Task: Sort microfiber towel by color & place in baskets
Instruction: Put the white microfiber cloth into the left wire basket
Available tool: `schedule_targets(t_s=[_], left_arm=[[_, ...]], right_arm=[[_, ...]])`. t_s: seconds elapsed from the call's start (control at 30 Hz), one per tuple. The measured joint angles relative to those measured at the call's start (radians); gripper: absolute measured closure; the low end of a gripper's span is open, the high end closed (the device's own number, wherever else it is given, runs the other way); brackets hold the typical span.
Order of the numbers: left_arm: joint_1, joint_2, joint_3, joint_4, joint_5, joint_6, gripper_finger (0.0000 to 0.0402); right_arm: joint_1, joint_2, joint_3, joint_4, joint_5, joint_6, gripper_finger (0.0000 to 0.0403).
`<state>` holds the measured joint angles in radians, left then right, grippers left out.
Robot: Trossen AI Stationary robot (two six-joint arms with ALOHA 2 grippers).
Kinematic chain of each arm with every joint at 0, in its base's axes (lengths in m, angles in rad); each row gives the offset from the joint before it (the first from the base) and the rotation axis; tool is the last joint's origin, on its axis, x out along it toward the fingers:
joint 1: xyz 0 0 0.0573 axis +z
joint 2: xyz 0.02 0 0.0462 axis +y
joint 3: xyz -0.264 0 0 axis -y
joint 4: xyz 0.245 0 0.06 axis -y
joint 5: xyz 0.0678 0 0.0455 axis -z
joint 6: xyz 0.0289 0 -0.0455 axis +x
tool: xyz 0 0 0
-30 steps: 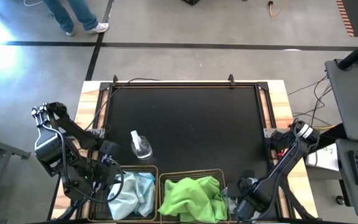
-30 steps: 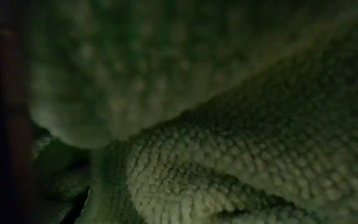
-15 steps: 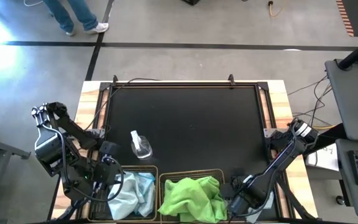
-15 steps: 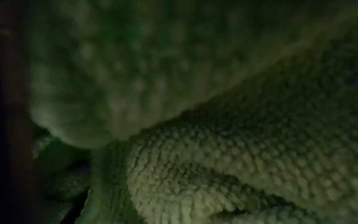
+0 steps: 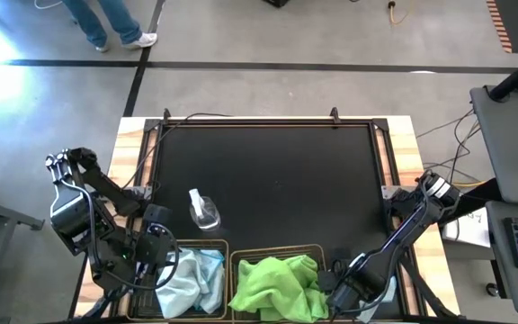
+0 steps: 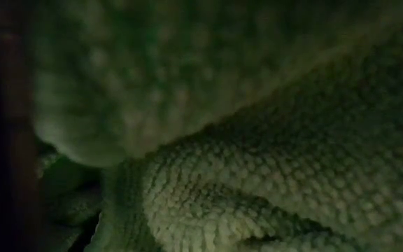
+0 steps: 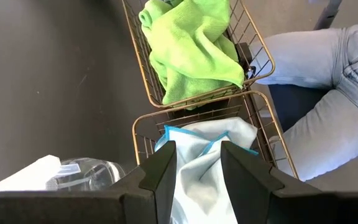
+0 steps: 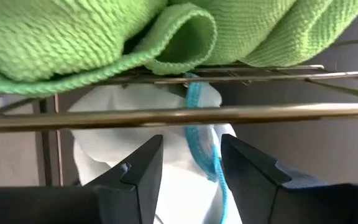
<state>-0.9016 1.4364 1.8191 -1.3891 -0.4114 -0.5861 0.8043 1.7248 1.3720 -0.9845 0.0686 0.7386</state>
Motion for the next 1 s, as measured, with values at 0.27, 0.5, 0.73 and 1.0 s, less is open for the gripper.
schedule_targets(t_s=[0.27, 0.5, 0.73, 1.0], left_arm=[[0.0, 0.0, 0.0, 0.001, 0.0, 0.0, 0.029], [0.0, 0.0, 0.0, 0.001, 0.0, 0.012, 0.029], [0.0, 0.0, 0.0, 0.001, 0.0, 0.026, 0.029], [0.0, 0.0, 0.0, 0.001, 0.001, 0.026, 0.029]], right_arm=[[0.0, 0.0, 0.0, 0.006, -0.029, 0.001, 0.0301], [0.0, 0.0, 0.0, 0.007, -0.079, 0.001, 0.038], [0.0, 0.0, 0.0, -0.009, -0.08, 0.02, 0.0394], [0.0, -0.072, 0.0, -0.161, -0.072, 0.056, 0.0394]])
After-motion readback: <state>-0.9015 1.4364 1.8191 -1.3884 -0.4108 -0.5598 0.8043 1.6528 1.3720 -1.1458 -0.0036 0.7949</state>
